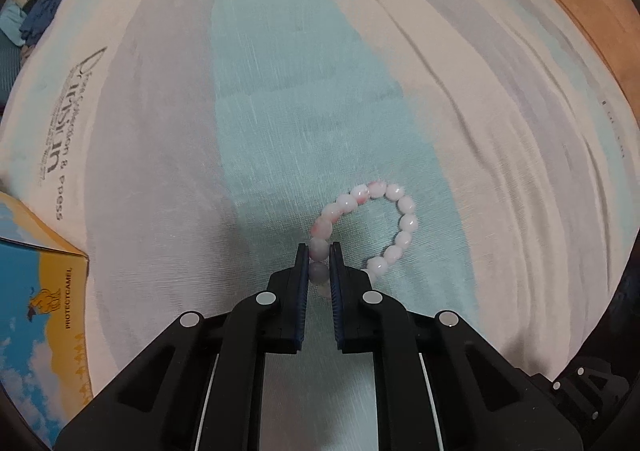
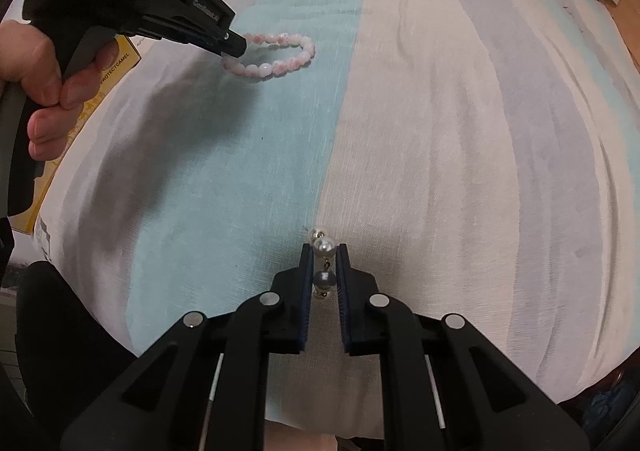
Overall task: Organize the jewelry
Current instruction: 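Grasp the white bead bracelet with the left tool while the right tool grasps the pearl strand, then lift both items and carry them with both tools over the white box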
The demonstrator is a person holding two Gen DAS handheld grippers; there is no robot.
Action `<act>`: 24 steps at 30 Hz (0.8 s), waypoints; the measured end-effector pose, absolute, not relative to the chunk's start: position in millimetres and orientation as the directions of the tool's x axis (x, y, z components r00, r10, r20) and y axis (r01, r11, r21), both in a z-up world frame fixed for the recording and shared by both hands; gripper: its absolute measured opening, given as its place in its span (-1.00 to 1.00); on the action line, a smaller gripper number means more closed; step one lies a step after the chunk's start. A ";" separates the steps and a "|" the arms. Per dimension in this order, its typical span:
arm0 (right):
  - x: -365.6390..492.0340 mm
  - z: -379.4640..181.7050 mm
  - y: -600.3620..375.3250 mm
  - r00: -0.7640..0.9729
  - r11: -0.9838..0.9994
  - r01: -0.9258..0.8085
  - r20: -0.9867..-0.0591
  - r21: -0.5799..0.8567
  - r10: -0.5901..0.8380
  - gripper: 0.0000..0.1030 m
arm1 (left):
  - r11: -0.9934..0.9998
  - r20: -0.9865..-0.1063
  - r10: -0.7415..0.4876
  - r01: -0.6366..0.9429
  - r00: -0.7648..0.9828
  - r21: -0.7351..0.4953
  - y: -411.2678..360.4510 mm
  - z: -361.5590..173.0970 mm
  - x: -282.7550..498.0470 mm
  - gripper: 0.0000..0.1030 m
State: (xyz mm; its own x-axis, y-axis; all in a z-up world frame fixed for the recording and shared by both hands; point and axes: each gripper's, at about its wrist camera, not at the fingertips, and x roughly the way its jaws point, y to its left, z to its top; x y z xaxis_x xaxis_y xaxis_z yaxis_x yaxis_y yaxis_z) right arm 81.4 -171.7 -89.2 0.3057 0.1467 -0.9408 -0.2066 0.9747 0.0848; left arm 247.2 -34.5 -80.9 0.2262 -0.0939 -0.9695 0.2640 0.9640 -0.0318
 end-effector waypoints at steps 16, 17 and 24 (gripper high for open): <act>76.2 -61.3 -168.6 0.351 0.973 -0.216 -0.924 0.079 0.152 -0.79 | 0.962 -0.947 -0.110 0.272 0.301 -0.025 -34.8 -39.4 226.0 -0.82; 75.9 -59.7 -168.8 0.355 0.974 -0.214 -0.922 0.078 0.152 -0.79 | 0.962 -0.946 -0.108 0.273 0.307 -0.021 -34.1 -37.4 225.0 -0.82; 76.7 -46.3 -169.8 0.378 0.975 -0.213 -0.914 0.069 0.147 -0.80 | 0.963 -0.937 -0.102 0.268 0.335 -0.010 -29.0 -21.5 220.6 -0.82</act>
